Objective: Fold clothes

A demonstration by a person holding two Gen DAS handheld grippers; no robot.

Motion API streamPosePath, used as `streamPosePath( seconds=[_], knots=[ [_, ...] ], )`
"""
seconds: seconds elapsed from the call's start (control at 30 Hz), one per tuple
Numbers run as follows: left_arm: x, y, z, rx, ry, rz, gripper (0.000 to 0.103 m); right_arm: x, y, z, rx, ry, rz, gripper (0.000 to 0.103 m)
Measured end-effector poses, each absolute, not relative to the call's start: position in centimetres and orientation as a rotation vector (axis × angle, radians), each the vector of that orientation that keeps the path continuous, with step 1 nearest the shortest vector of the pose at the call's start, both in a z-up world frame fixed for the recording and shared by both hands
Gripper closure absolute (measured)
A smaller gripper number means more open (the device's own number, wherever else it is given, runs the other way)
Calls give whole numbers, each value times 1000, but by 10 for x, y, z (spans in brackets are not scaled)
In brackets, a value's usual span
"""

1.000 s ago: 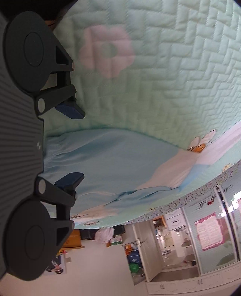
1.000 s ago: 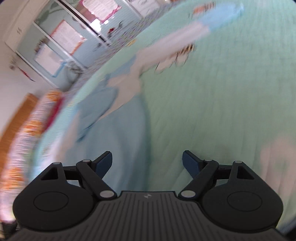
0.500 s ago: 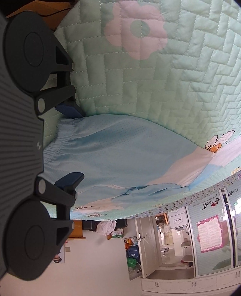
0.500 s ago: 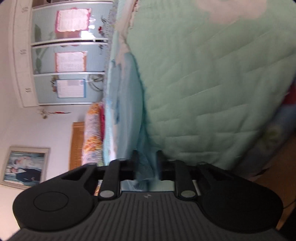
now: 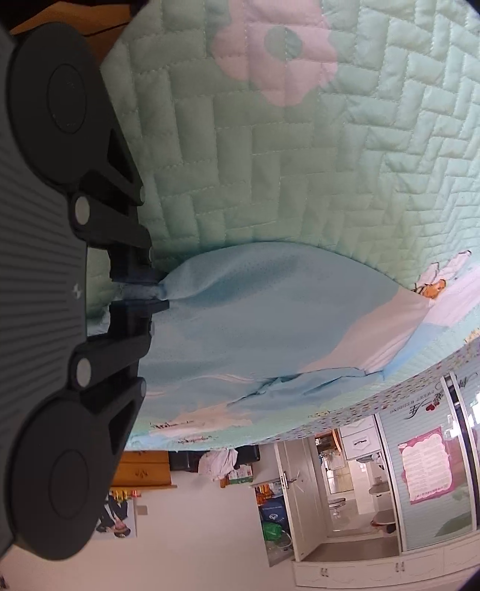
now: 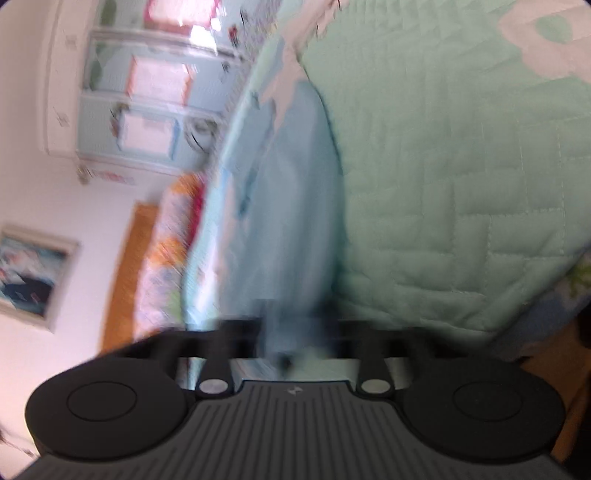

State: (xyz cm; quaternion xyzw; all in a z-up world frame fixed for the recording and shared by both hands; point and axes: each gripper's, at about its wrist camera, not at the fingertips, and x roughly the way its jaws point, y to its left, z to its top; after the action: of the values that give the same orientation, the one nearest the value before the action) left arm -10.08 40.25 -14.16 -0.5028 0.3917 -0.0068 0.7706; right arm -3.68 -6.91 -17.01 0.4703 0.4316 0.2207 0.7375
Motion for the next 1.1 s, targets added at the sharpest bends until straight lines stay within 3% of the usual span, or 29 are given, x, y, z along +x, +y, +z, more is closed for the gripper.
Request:
streamPosePath(
  seconds=[0.23, 0.3, 0.47, 0.63, 0.73, 0.77, 0.87, 0.9, 0.93, 0.97, 1.1],
  knots=[
    [-122, 403, -143, -1094, 880, -48, 94, -51, -92, -138, 848, 960, 469, 96],
    [-123, 407, -152, -1117, 897, -35, 92, -53, -92, -147, 863, 993, 435, 85],
    [-135, 425, -127, -1064, 832, 16, 52, -64, -95, -135, 780, 893, 378, 67],
    [-132, 425, -94, -972, 729, 5, 52, -62, -85, -98, 654, 728, 422, 66],
    [-111, 400, -94, -901, 751, -77, 50, -47, -59, -100, 619, 724, 513, 43],
    [-103, 391, -95, -877, 765, -103, 50, -41, -50, -105, 610, 737, 539, 42],
    [-89, 370, -113, -796, 874, -109, 52, -31, -31, -129, 514, 821, 462, 48],
    [-91, 368, -120, -765, 910, -98, 54, -32, -30, -135, 468, 845, 417, 58],
    [-95, 370, -122, -745, 912, -95, 63, -35, -33, -137, 427, 842, 392, 82],
    [-99, 372, -123, -732, 913, -90, 64, -38, -38, -136, 395, 845, 381, 88],
    [-107, 375, -101, -662, 861, -69, 56, -53, -48, -114, 328, 796, 370, 80]
  ],
)
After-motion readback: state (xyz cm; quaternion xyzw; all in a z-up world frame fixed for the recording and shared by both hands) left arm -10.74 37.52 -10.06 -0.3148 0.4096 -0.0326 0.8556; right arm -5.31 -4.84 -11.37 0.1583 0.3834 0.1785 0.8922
